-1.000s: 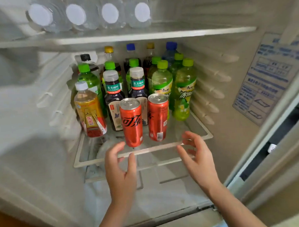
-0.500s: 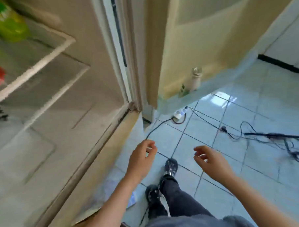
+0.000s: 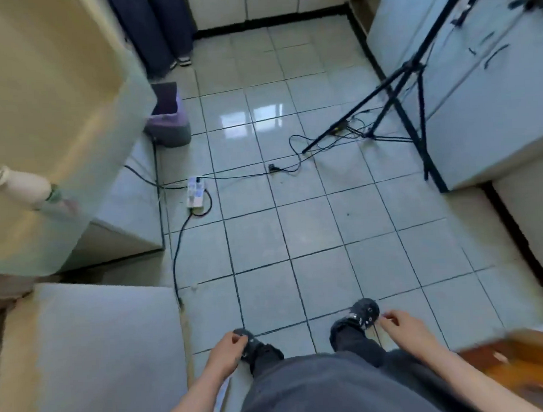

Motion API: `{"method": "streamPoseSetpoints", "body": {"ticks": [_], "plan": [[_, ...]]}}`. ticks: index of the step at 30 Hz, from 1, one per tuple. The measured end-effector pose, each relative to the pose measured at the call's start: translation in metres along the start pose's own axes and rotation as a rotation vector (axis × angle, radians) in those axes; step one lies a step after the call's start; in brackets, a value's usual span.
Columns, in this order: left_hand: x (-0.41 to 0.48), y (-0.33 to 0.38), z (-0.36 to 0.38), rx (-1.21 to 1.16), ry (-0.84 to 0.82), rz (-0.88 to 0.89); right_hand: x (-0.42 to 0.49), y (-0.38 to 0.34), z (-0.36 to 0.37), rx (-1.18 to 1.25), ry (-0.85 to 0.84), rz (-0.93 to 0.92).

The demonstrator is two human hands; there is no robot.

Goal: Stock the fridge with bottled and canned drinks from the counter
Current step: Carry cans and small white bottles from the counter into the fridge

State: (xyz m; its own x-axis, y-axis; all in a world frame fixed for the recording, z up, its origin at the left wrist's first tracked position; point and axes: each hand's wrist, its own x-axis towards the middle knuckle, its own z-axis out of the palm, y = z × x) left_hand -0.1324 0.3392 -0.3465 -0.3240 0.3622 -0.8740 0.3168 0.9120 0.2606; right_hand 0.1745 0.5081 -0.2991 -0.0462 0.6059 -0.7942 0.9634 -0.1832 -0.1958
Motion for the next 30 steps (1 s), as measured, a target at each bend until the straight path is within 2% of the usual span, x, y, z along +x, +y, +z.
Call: {"method": "streamPoseSetpoints", "body": {"ticks": [3,6,10,14,18,23,26,30], "plan": [[0.013,0.064,0.032,0.142,-0.064,0.009,0.014,0.065,-0.036,0.042,-0.021,0.028],[0.025,0.142,0.069,0.178,-0.067,0.025,0.032,0.132,-0.078,0.108,-0.016,0.061],[0.028,0.27,0.124,0.302,-0.074,0.174,0.054,0.218,-0.139,0.146,0.042,0.119],[0.009,0.382,0.182,0.411,-0.128,0.32,0.058,0.285,-0.186,0.285,0.099,0.272],[0.005,0.468,0.223,0.552,-0.189,0.433,0.069,0.328,-0.208,0.551,0.171,0.375],[0.04,0.543,0.253,0.789,-0.264,0.355,0.09,0.355,-0.21,0.899,0.154,0.539],[0.074,0.607,0.273,0.9,-0.307,0.311,0.103,0.382,-0.222,1.016,0.139,0.617],[0.094,0.721,0.312,1.076,-0.317,0.429,0.111,0.422,-0.271,1.106,0.166,0.812]]}}
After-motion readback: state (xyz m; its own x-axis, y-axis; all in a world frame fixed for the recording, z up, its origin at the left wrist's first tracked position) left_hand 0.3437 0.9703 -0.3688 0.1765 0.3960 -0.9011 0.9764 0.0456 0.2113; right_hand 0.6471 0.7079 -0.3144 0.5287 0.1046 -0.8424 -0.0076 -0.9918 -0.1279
